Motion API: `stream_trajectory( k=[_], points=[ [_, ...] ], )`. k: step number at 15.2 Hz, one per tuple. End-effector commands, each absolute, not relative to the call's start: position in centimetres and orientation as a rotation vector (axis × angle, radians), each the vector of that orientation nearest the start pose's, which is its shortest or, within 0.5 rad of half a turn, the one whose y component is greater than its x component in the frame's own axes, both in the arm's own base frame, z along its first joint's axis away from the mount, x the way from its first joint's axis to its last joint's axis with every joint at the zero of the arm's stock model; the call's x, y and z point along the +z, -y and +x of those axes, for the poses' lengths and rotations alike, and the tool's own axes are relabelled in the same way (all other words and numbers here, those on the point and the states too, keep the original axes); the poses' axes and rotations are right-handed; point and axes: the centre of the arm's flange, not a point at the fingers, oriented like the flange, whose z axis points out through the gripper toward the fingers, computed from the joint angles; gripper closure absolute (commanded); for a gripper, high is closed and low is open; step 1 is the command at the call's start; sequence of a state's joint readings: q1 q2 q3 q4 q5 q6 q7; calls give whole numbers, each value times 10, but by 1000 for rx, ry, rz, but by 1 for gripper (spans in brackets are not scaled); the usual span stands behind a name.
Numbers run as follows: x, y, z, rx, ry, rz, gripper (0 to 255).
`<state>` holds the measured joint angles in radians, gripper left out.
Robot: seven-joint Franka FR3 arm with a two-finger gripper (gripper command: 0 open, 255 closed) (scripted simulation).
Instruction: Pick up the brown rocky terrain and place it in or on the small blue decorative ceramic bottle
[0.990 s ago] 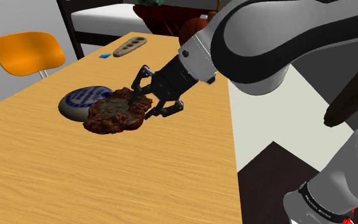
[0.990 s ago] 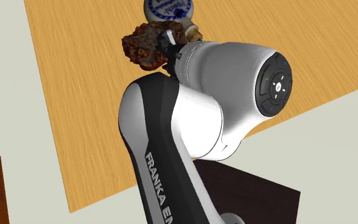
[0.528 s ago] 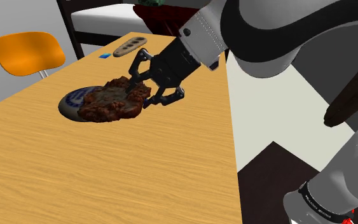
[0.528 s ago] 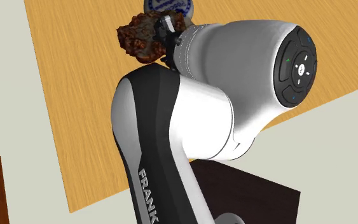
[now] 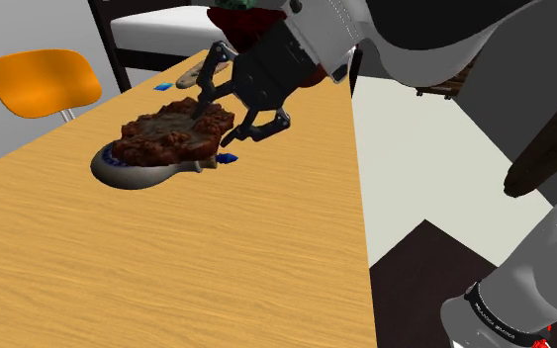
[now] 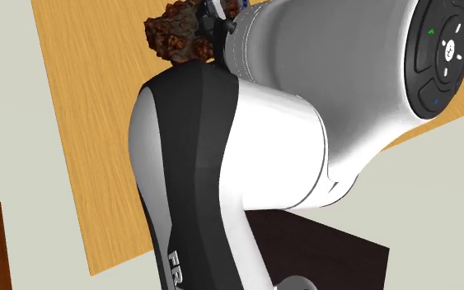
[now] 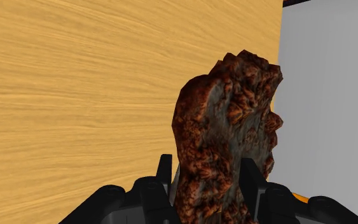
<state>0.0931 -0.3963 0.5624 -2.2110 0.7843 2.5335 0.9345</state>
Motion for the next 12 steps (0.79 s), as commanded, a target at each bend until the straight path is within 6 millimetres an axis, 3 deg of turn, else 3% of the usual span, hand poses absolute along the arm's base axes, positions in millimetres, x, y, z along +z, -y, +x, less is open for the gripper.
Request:
stream_trajectory(
  k=[1, 6, 12],
  points=[
    [598, -327, 380, -200, -848, -2194, 255],
    [620, -327, 380, -200, -848, -2194, 255],
    [626, -340, 458, -200, -848, -2194, 255]
  ],
)
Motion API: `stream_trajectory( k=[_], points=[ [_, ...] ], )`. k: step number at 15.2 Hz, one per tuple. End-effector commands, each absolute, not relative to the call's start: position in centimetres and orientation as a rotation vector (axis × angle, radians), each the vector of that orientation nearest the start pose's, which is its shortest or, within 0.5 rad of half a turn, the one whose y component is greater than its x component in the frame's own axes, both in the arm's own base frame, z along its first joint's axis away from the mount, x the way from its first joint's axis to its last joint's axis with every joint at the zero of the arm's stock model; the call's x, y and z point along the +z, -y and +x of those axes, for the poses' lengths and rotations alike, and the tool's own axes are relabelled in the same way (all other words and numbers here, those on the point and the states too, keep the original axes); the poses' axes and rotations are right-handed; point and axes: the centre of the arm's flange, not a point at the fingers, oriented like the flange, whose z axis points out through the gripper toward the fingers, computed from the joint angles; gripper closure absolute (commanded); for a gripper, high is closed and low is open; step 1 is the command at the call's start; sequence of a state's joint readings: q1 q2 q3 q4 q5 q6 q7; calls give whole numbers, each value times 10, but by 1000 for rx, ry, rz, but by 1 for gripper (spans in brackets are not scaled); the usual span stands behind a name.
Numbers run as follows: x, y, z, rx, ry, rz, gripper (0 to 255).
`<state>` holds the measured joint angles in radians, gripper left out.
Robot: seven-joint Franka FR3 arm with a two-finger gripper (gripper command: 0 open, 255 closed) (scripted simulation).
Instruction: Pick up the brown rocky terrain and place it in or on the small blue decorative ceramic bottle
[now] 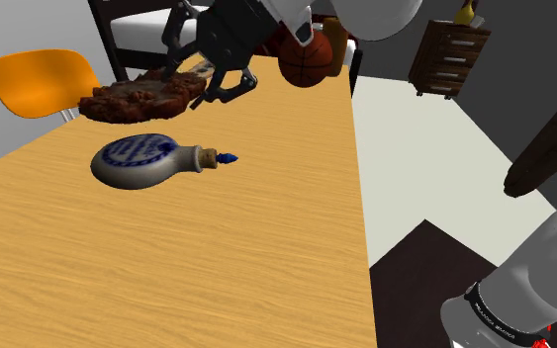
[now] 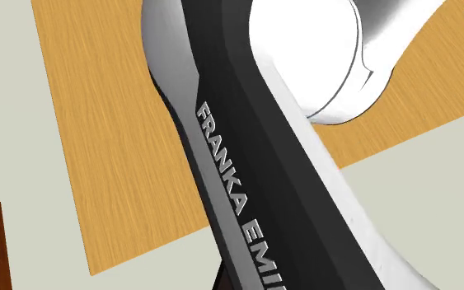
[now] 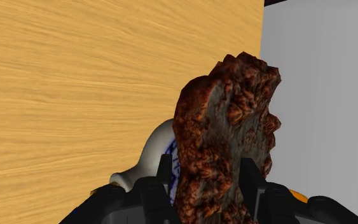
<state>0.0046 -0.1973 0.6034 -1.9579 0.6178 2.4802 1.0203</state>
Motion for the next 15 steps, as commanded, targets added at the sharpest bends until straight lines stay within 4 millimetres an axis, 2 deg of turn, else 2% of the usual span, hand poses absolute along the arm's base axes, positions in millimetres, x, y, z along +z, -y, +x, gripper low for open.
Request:
stream_trajectory(
  k=[1, 7, 8, 15],
  points=[
    [627, -342, 471, -200, -848, -2194, 255],
    [633, -355, 549, -200, -848, -2194, 255],
    [634, -359, 571, -200, -848, -2194, 255],
    [597, -359, 571, -200, -848, -2194, 255]
  ],
)
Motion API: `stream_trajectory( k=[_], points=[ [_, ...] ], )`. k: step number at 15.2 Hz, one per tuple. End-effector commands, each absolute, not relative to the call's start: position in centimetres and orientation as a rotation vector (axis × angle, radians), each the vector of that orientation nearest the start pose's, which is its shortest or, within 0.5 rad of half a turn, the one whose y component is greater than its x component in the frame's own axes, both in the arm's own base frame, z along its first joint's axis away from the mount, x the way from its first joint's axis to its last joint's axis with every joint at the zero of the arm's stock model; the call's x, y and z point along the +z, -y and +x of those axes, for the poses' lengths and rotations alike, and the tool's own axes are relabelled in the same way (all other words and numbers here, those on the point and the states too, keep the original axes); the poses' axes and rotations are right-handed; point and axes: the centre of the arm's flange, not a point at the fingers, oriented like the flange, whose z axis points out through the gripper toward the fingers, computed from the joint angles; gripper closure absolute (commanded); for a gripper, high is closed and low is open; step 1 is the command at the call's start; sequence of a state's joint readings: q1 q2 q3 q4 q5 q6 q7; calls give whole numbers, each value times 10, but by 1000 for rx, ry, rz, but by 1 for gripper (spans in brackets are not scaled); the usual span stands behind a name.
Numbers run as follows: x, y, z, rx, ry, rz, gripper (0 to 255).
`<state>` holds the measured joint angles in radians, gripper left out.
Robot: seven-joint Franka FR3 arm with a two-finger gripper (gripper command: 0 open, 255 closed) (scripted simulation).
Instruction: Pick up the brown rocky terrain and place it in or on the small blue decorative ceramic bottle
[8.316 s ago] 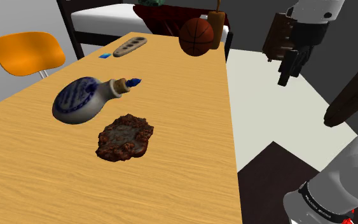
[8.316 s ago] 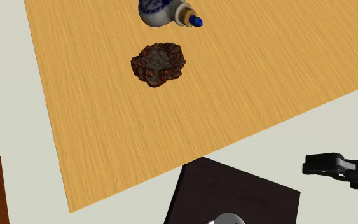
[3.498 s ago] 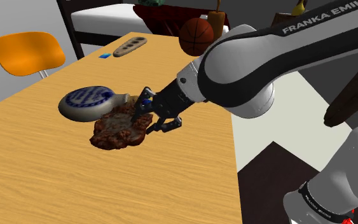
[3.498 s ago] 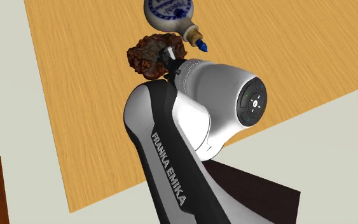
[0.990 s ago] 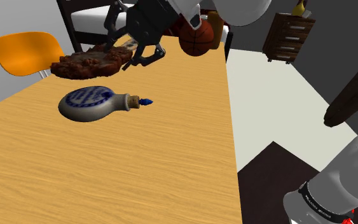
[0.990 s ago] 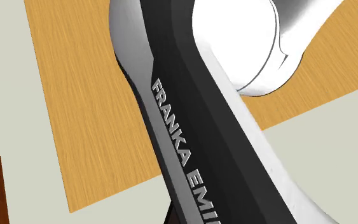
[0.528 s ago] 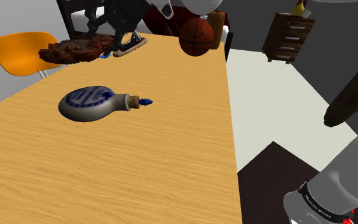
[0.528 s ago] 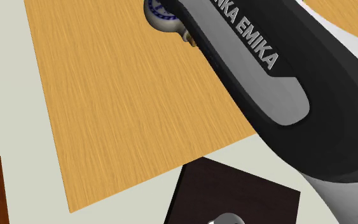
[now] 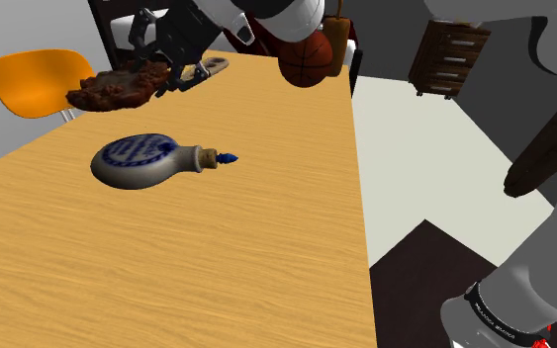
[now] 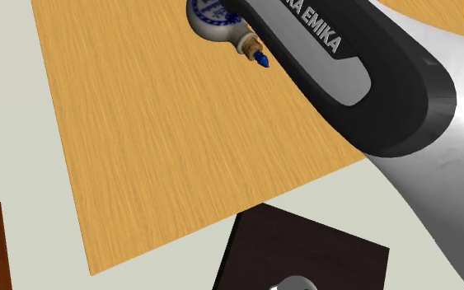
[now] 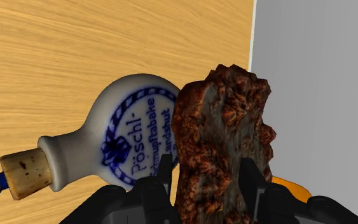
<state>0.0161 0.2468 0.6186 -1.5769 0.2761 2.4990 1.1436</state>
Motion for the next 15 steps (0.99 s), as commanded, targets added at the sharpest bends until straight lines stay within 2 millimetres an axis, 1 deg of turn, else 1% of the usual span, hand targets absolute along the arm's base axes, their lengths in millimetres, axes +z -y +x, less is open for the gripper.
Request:
stream_trajectory(
  k=[1, 9, 15],
  points=[
    [592, -359, 571, -200, -848, -2194, 255],
    [550, -359, 571, -200, -848, -2194, 255],
    [550, -359, 571, -200, -848, -2194, 255]
  ],
)
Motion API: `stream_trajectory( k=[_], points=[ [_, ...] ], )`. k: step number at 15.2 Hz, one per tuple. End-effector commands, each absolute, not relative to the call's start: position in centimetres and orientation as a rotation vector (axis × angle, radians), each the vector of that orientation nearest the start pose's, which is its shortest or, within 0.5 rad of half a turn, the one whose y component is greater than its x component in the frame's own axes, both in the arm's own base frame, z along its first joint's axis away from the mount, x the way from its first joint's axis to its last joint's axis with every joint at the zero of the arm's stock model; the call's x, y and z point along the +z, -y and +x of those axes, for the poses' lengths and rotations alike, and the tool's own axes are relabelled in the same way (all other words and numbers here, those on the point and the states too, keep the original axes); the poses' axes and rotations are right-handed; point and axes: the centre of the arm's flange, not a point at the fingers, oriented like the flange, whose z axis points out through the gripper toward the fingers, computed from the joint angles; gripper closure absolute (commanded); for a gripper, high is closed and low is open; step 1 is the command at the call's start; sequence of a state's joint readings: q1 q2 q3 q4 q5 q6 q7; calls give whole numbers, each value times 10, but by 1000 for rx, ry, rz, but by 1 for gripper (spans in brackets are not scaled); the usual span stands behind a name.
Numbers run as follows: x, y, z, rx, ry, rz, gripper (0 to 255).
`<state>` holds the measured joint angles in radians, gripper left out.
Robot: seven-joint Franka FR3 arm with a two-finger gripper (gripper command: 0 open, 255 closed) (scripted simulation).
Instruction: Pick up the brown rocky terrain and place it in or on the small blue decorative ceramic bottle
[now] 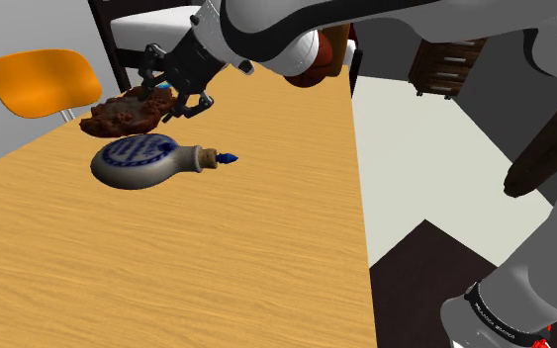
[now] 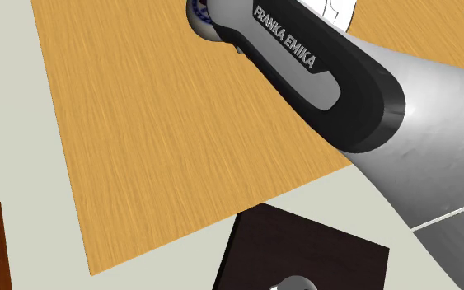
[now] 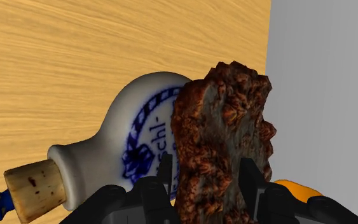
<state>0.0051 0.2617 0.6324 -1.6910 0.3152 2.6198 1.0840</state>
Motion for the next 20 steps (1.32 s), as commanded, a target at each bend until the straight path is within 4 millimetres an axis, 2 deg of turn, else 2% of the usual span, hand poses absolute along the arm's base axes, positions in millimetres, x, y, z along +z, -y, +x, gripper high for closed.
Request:
stream_trajectory(
  k=[1, 2, 3, 8, 12, 20],
  points=[
    [550, -359, 571, -200, -848, -2194, 255],
    [550, -359, 571, -200, -848, -2194, 255],
    [550, -359, 571, -200, -848, -2194, 0],
    [550, -359, 571, -200, -848, -2194, 0],
    [585, -329, 552, -200, -848, -2194, 0],
    [585, -329, 552, -200, -848, -2194, 0]
  ],
)
